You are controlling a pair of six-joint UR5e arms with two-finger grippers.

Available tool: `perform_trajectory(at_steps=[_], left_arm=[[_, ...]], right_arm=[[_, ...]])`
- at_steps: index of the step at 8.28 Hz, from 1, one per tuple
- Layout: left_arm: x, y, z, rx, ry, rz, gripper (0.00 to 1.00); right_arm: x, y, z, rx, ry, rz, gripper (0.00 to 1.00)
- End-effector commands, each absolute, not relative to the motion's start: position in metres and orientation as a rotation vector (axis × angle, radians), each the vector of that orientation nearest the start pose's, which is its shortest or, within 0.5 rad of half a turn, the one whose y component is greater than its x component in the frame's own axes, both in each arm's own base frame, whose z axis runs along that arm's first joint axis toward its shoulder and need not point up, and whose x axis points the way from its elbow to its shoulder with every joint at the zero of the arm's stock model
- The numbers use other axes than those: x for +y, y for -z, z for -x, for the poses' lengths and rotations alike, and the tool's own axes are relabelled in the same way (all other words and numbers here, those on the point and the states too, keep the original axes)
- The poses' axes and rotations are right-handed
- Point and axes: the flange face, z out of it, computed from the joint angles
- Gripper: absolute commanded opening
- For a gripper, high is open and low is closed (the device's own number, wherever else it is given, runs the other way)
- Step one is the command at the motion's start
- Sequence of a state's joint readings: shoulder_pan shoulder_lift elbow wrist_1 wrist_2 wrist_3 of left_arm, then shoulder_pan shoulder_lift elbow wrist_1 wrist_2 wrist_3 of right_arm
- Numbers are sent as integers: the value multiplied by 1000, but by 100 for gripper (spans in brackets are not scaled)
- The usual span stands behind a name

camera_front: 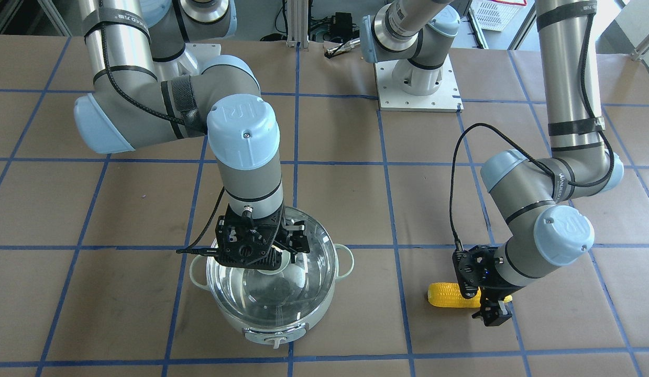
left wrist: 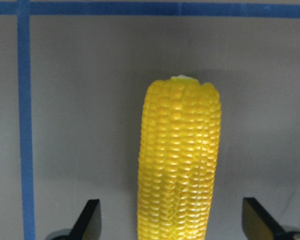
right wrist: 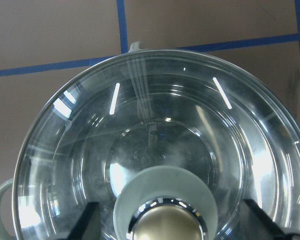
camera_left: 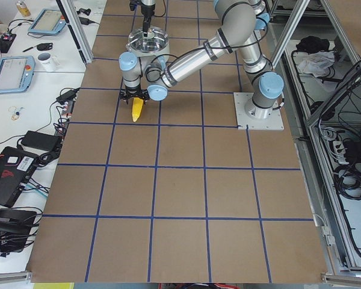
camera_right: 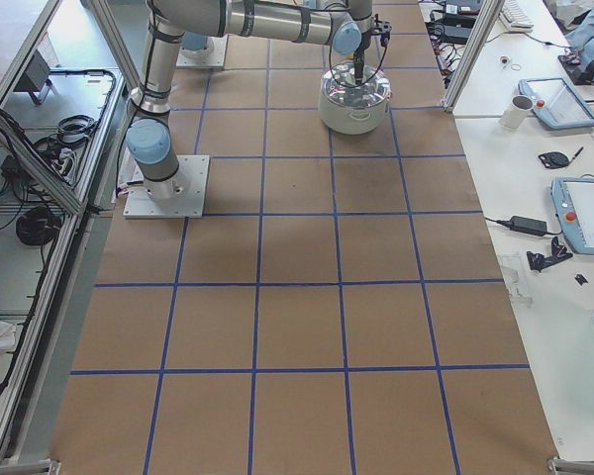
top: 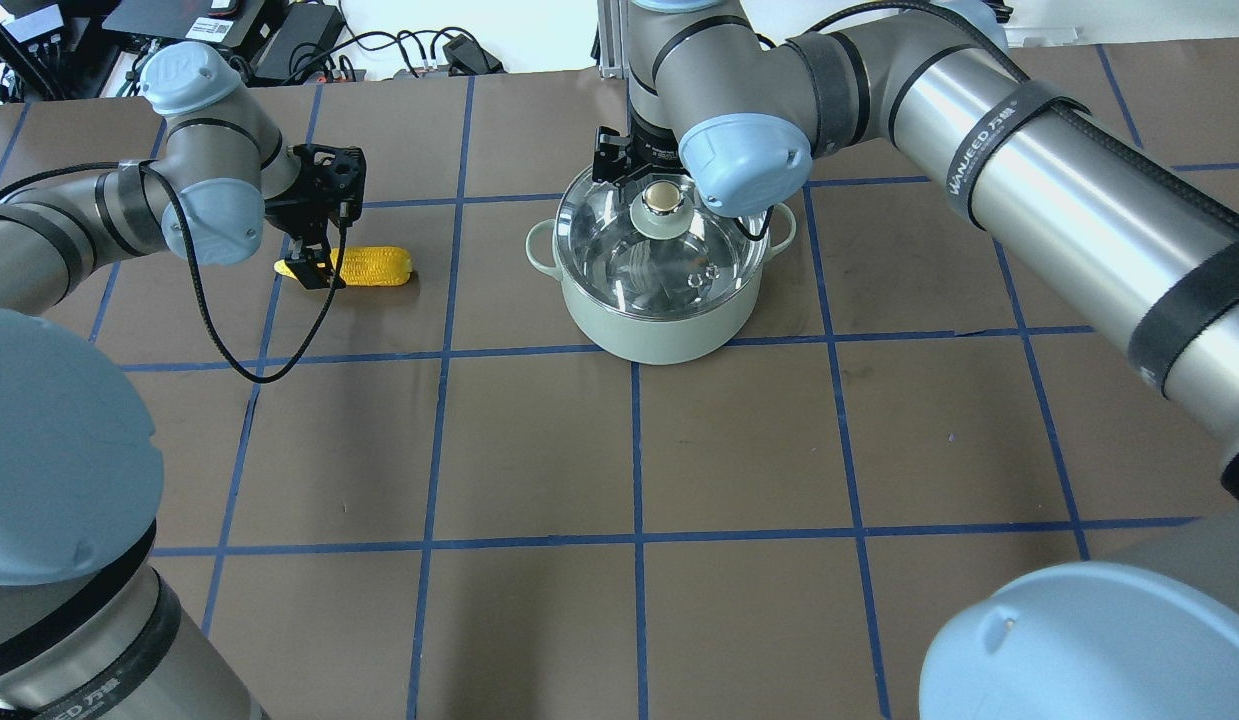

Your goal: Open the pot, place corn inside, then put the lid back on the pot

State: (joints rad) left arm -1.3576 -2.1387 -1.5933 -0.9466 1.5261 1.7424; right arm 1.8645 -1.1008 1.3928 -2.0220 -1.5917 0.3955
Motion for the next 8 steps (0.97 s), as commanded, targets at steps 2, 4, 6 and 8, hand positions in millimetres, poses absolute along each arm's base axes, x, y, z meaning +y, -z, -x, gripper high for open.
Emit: perform_trajectory(at_steps=[2,4,6,8], left_arm=[[-672,-186,-5,2280,59,-2191,100],[-672,-185,-6,2262,44,-2204,10],[-672,-195,-8,2242,33,-2191,0],[-672,-211,-15,2198,-36,-2152,0]], right_arm=[[-616,-346,-323,3086,240,-187,89],[-614,-344,-327,3062,216,-201,76],[-614,-343,-328,3062,211,-194,51],[-614,-345,-327,3066,213,-173,30]])
